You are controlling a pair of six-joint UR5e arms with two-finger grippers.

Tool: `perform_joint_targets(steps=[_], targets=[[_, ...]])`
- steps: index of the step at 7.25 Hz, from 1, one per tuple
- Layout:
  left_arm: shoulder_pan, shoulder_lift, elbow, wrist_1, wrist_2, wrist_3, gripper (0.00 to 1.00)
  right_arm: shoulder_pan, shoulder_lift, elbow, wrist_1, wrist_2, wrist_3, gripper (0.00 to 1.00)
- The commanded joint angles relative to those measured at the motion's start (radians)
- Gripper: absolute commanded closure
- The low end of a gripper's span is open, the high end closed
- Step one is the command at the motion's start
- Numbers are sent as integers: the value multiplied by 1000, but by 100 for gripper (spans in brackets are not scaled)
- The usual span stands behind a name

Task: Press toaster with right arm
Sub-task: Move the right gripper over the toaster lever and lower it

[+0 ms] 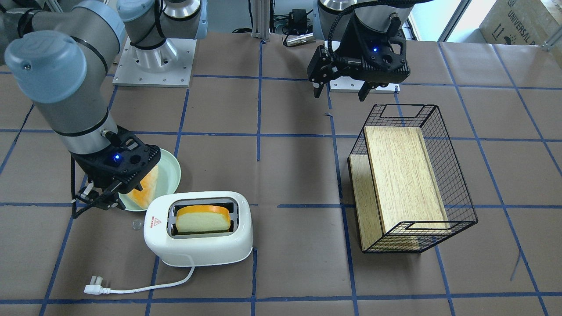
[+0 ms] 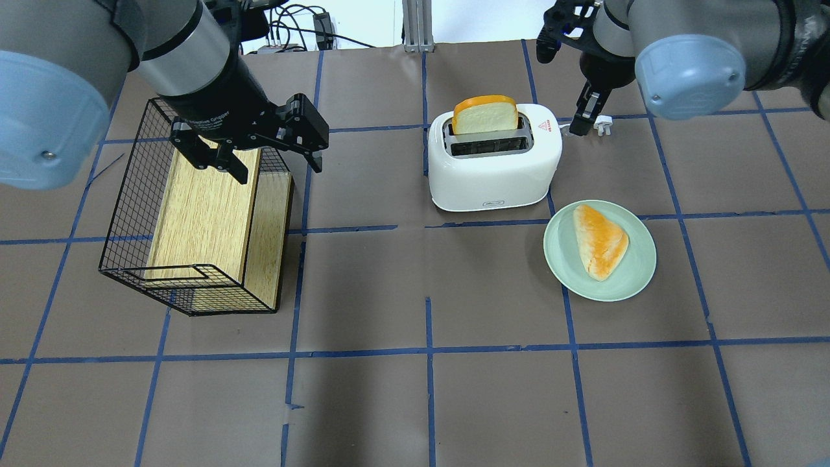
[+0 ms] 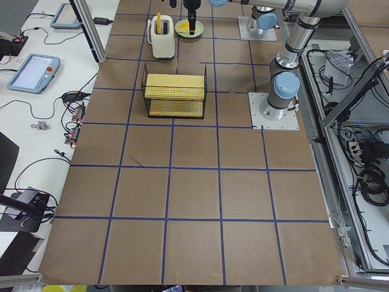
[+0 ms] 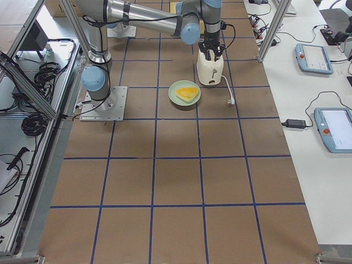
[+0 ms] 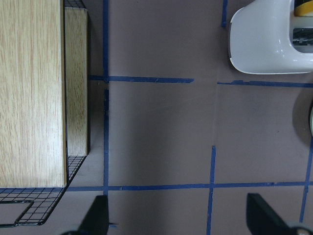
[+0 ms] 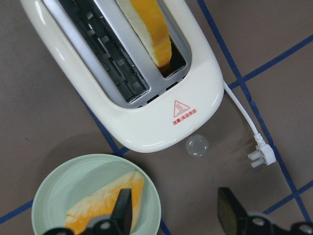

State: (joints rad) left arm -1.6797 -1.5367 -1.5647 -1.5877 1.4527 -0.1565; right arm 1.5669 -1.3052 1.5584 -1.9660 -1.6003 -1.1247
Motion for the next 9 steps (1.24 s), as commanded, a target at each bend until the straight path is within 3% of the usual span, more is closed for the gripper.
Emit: perform_joint_targets(steps=[1, 6, 7, 9], targets=[[0, 0, 0, 0, 0, 0, 0, -1, 32, -15, -13, -44, -106, 89], [0, 1, 0, 0, 0, 0, 0, -4, 87, -4, -57, -32, -359, 93], [0, 0, 0, 0, 0, 0, 0, -7, 111, -4, -115, -30, -383, 93], [0, 0, 0, 0, 0, 0, 0, -13, 122, -3, -117, -9, -388, 93]])
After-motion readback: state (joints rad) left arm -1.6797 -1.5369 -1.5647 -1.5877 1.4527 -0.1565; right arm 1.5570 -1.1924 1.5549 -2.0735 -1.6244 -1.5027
